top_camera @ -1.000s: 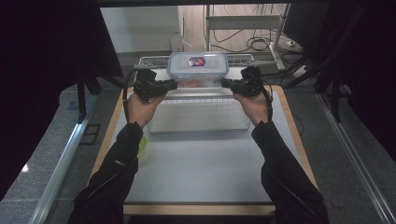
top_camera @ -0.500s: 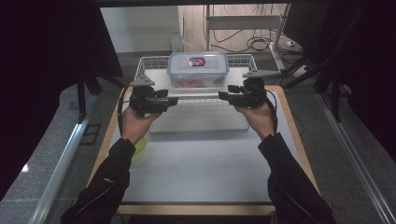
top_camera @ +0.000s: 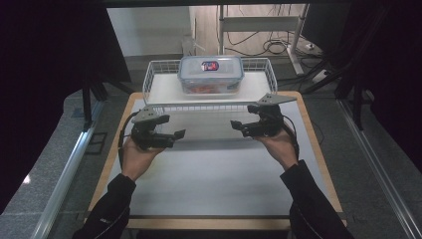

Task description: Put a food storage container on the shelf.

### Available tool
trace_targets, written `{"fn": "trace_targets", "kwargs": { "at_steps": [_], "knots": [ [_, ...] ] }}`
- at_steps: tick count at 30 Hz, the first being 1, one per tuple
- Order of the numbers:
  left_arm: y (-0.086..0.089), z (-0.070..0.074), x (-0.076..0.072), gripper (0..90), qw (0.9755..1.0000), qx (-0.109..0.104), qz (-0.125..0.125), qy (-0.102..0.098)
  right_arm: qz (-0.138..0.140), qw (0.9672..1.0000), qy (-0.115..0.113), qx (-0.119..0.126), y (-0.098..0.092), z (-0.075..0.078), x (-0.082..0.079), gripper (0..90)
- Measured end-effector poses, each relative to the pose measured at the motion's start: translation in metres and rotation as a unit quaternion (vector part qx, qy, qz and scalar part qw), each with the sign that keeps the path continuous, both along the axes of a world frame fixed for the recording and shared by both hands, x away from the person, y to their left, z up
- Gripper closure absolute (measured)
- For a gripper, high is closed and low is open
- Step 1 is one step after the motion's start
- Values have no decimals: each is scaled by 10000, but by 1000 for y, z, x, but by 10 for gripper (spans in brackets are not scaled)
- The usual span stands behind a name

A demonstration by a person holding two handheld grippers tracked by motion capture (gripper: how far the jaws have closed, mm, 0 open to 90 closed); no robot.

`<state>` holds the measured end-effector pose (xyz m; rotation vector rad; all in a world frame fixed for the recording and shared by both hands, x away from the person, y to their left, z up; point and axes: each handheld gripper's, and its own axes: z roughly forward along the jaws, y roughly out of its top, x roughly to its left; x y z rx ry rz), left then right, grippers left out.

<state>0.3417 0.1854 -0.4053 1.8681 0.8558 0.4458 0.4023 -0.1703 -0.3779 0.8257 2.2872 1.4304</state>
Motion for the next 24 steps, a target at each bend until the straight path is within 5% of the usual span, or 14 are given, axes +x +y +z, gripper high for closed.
{"fn": "trace_targets", "kwargs": {
  "at_steps": [9,19,24],
  "knots": [
    [-2,-21,-26,95,9996,241,-45,-120,116,9997,148,-134,-6,-25,-16,66],
    [4,-49,-54,55,9997,177,-140,-69,235,9994,128,-200,-5,-49,-37,35],
    [3,-65,-64,28,9991,393,-138,-61,335,9986,262,-305,-3,-68,-47,36]
  ]
}}
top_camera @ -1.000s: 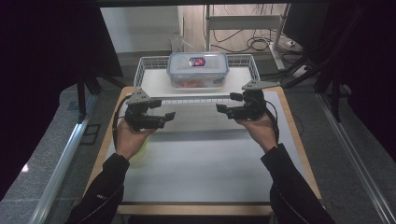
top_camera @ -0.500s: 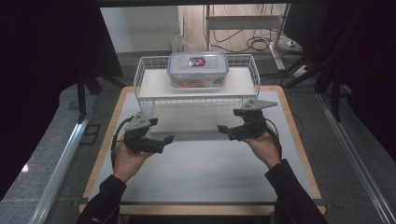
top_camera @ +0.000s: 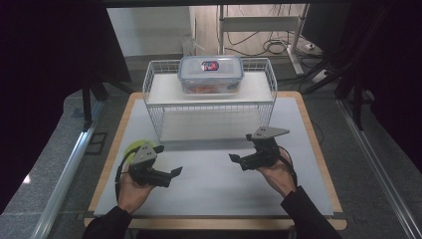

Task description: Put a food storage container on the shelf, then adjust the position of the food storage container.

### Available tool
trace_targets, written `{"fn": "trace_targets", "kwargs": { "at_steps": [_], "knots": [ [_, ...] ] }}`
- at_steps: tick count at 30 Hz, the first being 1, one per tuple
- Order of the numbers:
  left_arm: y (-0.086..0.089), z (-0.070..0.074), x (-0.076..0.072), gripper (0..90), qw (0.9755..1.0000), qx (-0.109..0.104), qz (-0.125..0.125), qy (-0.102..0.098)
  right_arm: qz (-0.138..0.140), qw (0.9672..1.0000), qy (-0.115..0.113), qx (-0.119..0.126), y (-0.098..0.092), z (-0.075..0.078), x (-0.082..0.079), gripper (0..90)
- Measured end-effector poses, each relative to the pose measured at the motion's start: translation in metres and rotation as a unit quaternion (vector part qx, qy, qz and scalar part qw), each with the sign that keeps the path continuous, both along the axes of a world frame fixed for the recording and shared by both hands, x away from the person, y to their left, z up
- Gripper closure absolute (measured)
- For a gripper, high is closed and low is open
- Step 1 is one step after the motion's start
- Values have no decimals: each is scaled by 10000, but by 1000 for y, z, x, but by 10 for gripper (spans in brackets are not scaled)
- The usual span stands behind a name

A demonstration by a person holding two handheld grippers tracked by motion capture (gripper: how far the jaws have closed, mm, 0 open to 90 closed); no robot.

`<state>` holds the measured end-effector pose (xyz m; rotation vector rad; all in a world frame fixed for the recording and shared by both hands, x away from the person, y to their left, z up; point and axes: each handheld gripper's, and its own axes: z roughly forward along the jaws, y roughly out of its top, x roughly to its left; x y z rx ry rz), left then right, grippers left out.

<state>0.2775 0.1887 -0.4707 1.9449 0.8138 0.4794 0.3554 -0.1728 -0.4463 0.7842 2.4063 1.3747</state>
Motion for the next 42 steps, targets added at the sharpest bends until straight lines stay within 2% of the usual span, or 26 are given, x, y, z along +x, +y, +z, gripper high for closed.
{"fn": "trace_targets", "kwargs": {
  "at_steps": [4,8,13,16,18,20,28,30,32,36,38,42],
  "knots": [
    [0,-11,-5,20,10000,68,30,43,79,9999,62,-15,-1,-12,-8,37],
    [-2,-21,-8,18,9998,139,30,121,98,9997,80,-215,-3,-24,-19,40],
    [-7,-30,-13,16,9993,357,-50,80,119,9990,11,-433,-7,-34,-26,41],
    [-10,-36,-14,15,9983,564,-78,113,94,9983,96,-559,-10,-42,-29,41],
    [-11,-38,-13,15,9977,669,-76,106,87,9977,209,-637,-12,-48,-29,41],
    [-11,-38,-12,16,9977,653,-78,150,71,9973,273,-680,-14,-51,-29,41],
    [-11,-38,-8,25,9965,757,104,326,60,9974,265,-668,-13,-51,-29,42],
    [-10,-36,-7,47,9963,768,196,323,72,9973,267,-679,-12,-52,-28,42],
    [-7,-32,-7,79,9962,792,292,223,85,9972,263,-693,-11,-53,-28,43],
    [4,-26,-2,221,9978,473,358,282,64,9972,317,-678,-12,-54,-27,45],
    [10,-25,1,294,9976,446,433,298,44,9971,343,-671,-12,-54,-26,47],
    [26,-22,9,464,9970,254,599,415,51,9971,372,-666,-12,-55,-25,49]
  ]
}}
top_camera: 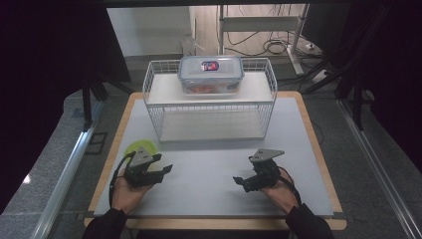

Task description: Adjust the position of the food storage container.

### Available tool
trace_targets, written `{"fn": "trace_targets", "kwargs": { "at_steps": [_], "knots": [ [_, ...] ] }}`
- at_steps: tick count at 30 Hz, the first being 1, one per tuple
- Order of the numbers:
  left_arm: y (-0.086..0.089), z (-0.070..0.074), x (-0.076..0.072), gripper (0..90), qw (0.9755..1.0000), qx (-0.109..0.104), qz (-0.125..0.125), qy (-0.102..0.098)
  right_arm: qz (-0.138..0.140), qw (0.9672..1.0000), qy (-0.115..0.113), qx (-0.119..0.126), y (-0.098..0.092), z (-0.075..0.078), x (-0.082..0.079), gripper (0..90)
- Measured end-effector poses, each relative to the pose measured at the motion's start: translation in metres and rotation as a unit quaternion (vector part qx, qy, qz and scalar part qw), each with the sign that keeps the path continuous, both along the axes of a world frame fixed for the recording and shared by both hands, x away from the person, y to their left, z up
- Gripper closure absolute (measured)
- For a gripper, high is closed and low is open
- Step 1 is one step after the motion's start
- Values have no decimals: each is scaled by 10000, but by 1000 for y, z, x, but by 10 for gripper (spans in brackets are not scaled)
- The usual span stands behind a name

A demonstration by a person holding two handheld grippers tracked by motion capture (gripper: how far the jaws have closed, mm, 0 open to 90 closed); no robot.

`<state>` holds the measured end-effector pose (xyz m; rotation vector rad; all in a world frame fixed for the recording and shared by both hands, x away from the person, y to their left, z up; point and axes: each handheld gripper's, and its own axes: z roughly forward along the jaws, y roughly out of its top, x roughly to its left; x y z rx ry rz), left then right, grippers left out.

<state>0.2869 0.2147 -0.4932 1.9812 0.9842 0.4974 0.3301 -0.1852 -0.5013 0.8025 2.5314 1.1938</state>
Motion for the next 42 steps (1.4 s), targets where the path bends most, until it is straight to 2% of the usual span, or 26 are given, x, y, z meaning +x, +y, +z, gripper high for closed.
{"fn": "trace_targets", "kwargs": {
  "at_steps": [6,8,11,15,22,27,30,34,37,42],
  "knots": [
    [23,3,9,743,9995,-103,303,40,-7,10000,90,-19,1,-1,0,58],
    [33,4,12,815,9988,-227,419,68,-15,9999,102,-18,1,-2,1,60],
    [50,5,16,895,9976,-297,626,67,-27,9999,117,-26,1,-2,1,63],
    [74,5,19,897,9948,-375,948,70,-23,9999,136,-18,1,-2,1,68],
    [112,-1,23,897,9869,-403,1560,98,20,9999,146,-65,1,-3,2,73],
    [126,-11,32,897,9833,-406,1757,258,43,9998,140,-120,2,-4,2,76],
    [127,-16,39,896,9821,-350,1805,410,52,9998,133,-167,3,-5,2,76],
    [125,-21,44,895,9820,-291,1776,576,80,9996,117,-246,5,-6,2,76],
    [121,-23,45,892,9829,-202,1720,619,93,9996,120,-253,5,-6,2,76],
    [118,-23,46,894,9830,-208,1714,625,88,9995,118,-267,4,-6,2,78]
  ]
}}
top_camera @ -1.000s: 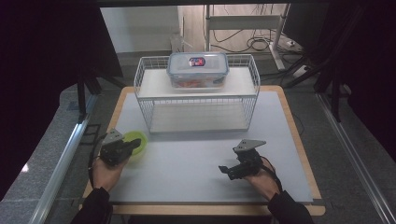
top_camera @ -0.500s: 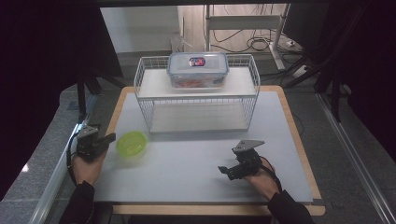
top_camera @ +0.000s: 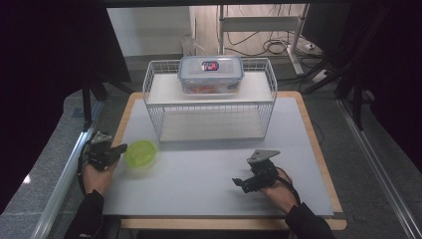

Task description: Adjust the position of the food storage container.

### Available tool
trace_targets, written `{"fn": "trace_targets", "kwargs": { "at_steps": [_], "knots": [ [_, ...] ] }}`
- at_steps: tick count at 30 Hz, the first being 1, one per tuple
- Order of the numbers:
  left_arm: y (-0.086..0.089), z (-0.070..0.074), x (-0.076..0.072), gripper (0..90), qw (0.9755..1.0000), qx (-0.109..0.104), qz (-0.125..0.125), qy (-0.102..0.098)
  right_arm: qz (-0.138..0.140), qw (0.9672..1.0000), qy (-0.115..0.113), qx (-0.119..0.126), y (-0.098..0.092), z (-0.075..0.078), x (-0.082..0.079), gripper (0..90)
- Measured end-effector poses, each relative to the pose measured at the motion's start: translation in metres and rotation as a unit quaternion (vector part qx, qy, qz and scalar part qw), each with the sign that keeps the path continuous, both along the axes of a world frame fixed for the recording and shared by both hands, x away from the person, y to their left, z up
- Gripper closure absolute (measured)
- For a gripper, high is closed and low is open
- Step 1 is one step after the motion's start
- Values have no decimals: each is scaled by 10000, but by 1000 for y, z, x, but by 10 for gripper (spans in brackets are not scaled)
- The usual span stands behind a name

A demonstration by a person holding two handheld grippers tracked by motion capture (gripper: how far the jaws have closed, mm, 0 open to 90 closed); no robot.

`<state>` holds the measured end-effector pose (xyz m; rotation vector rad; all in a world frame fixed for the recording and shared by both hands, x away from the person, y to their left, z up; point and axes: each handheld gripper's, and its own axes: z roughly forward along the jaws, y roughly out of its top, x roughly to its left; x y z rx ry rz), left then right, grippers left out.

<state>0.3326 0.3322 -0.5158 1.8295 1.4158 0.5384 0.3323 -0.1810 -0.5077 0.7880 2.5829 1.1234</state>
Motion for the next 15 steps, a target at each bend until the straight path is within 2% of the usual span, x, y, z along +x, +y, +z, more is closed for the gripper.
{"fn": "trace_targets", "kwargs": {
  "at_steps": [5,15],
  "knots": [
    [-2,-1,0,896,9999,-138,-37,21,7,10000,10,-37,1,-1,0,80],
    [-28,3,2,896,9993,-122,-344,96,-3,10000,28,-59,1,-1,1,82]
  ]
}}
